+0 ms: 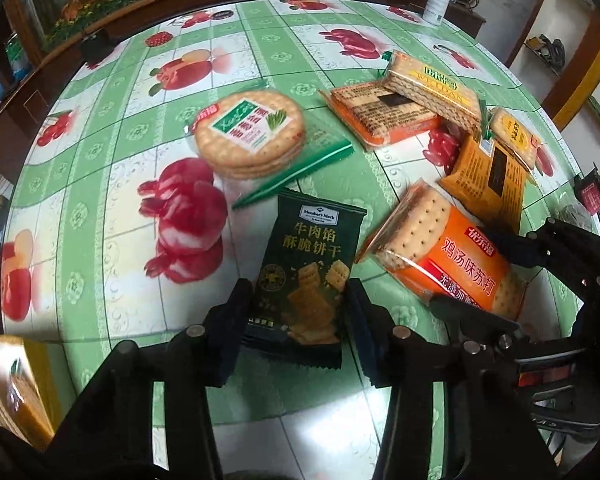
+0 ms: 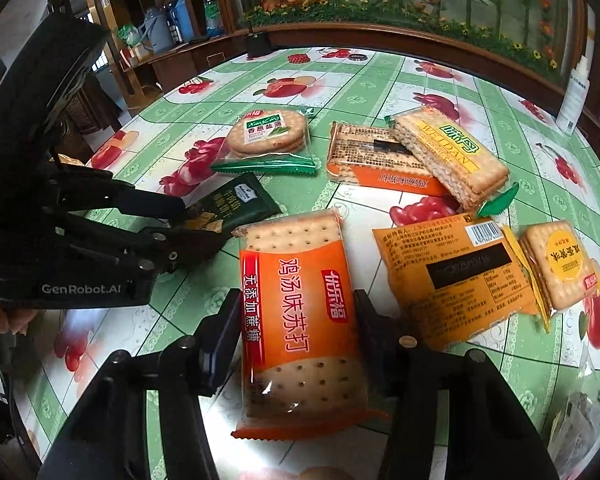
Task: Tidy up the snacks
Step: 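Grasp the dark green cracker bag with the left gripper while the right grasps the orange pack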
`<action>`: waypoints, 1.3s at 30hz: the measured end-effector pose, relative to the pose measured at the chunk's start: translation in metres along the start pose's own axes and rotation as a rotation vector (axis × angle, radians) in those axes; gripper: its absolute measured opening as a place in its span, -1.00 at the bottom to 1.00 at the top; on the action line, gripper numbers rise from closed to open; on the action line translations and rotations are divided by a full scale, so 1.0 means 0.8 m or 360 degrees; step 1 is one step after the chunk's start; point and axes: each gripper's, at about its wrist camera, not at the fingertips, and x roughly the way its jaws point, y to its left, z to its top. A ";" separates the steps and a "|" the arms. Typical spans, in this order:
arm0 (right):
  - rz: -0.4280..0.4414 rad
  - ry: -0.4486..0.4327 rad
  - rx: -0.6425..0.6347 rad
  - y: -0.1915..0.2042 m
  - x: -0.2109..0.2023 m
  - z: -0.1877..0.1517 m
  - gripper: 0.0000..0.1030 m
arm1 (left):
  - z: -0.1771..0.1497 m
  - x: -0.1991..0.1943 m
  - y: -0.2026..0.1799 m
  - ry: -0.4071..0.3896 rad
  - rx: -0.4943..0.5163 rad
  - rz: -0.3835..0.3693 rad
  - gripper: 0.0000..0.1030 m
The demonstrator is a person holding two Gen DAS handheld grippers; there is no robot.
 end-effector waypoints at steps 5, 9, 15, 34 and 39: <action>-0.0008 0.0005 0.0005 0.003 -0.003 -0.005 0.05 | -0.011 -0.007 -0.001 -0.0019 -0.0024 0.0035 -0.04; -0.0022 -0.0006 0.0004 0.007 -0.006 -0.009 0.04 | -0.020 -0.019 -0.002 -0.0065 -0.0046 0.0068 -0.05; -0.0022 -0.0029 -0.0008 0.013 -0.017 -0.013 0.04 | -0.037 -0.023 -0.003 -0.0056 -0.0058 0.0071 -0.08; 0.0000 -0.0001 0.0060 0.010 -0.016 -0.023 0.04 | -0.024 -0.005 0.004 -0.0026 -0.0171 0.0123 0.38; 0.0003 0.0006 0.0044 0.012 -0.015 -0.022 0.04 | -0.028 -0.011 0.003 -0.0055 -0.0165 0.0152 -0.10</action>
